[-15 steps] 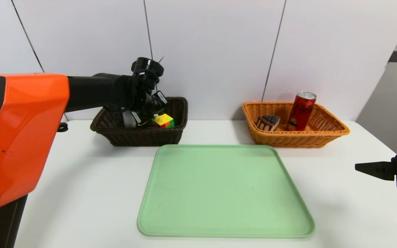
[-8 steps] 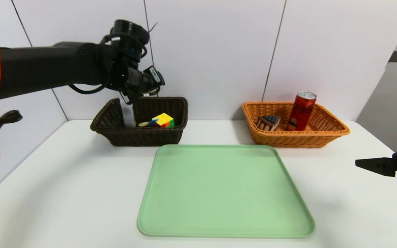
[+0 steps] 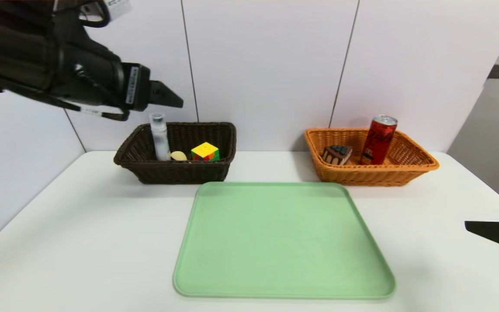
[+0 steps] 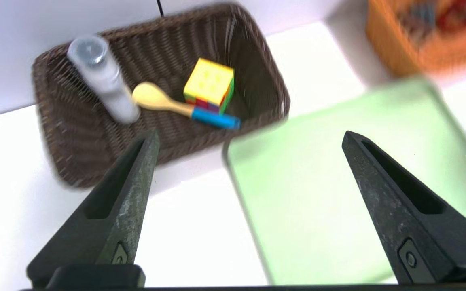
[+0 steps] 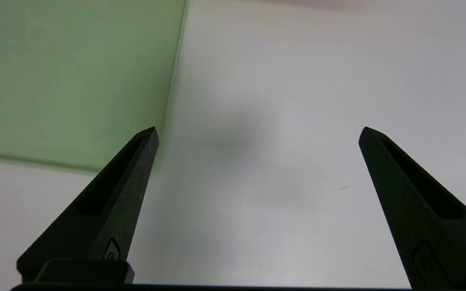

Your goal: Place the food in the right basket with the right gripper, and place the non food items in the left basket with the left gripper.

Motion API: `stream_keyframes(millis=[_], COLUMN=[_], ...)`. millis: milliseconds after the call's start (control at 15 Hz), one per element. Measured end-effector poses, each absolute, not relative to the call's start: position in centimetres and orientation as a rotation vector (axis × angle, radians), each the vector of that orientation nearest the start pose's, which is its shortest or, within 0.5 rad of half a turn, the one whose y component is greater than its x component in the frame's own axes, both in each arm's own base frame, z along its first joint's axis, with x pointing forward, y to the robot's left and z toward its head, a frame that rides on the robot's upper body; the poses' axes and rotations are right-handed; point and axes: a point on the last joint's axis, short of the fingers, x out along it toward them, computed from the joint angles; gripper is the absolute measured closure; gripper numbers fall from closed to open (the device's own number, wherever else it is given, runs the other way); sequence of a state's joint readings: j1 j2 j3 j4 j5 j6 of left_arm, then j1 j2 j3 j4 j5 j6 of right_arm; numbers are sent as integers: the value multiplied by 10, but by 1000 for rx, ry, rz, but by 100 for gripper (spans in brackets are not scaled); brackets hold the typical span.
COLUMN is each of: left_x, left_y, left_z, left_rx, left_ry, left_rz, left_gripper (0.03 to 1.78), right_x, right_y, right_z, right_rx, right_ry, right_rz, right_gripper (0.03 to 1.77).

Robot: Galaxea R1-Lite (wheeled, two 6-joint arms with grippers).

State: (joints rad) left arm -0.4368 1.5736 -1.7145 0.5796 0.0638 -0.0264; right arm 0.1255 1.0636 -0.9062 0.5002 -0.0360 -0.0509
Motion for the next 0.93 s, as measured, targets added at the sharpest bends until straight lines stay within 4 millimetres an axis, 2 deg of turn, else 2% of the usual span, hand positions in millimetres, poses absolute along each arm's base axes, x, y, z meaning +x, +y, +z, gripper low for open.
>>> stream_keyframes(millis=[133, 333, 467, 667, 733, 933], left_x=[200, 155, 115, 47, 24, -29], left_y=[-85, -32, -10, 2, 3, 5], left_z=[354, 346, 337, 312, 301, 268], left_rx=[129, 106, 65, 0, -21, -57], left_ry=[449, 443, 416, 342, 309, 209], left_rz=[-265, 11, 110, 154, 160, 165], left_gripper=[19, 16, 15, 14, 14, 13], right_x=[111, 93, 77, 44, 30, -15], right_y=[13, 8, 2, -1, -1, -1], right_z=[255, 270, 276, 275, 270, 246], right_rx=[-100, -83, -68, -58, -56, -56], right_ry=[606, 510, 447, 356, 326, 217], right_rz=[101, 57, 5, -31, -37, -38], right_gripper=[9, 9, 9, 9, 9, 9])
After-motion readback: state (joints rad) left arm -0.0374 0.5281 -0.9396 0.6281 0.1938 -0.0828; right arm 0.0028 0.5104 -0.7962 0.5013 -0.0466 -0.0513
